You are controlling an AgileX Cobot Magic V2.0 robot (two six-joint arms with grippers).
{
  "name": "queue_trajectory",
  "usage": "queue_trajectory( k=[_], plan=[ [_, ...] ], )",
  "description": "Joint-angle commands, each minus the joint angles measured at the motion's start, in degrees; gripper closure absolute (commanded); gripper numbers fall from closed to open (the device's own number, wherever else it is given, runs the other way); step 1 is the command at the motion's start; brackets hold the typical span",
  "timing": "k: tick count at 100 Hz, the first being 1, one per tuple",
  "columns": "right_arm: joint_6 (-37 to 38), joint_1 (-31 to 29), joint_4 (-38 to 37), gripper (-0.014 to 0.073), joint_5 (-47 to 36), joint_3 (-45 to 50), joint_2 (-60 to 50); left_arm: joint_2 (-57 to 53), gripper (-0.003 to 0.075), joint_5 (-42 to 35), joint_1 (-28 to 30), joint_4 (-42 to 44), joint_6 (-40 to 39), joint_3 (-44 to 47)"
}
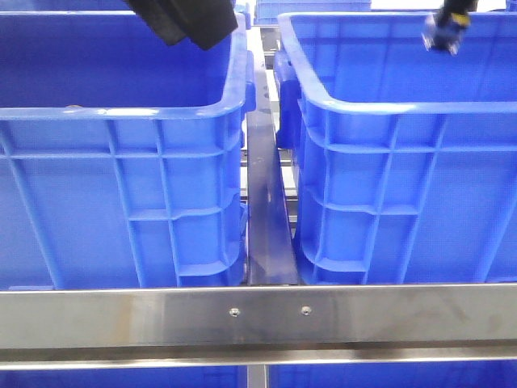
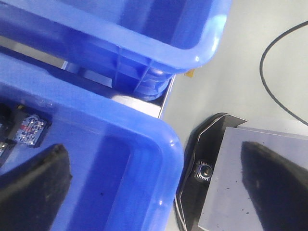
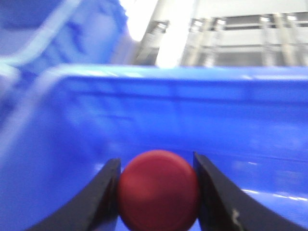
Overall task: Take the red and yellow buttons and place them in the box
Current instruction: 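Open the left gripper and carry the red button over the empty crate, then lower the red button into the empty crate and open the right gripper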
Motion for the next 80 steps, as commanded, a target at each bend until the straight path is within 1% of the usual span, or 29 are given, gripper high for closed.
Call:
queue_trajectory(
  k=[1,19,37,56,80],
  plan=[
    [-3.1,-0.1,1.8,0.0412,-2.3,-3.3,1.2,-2.5,0.0049,-1.3,-0.3,-1.8,-0.5,-1.8],
    [-6.4,-0.1,1.8,0.0412,-2.3,-8.5,8.2,-2.5,0.0049,-1.3,-0.3,-1.8,-0.5,-1.8],
    [-6.4,-0.1,1.8,0.0412,-2.2,-12.8,14.5,-2.5,0.0049,-1.5,-0.3,-1.7,-0.5,-1.8],
    [-6.4,-0.1,1.9,0.0412,-0.3,-16.3,20.5,-2.5,0.0049,-1.5,-0.3,-1.7,-0.5,-1.8],
    [-6.4,-0.1,1.9,0.0412,-0.9,-18.0,24.1,-2.5,0.0049,-1.5,-0.3,-1.7,-0.5,-1.8]
  ],
)
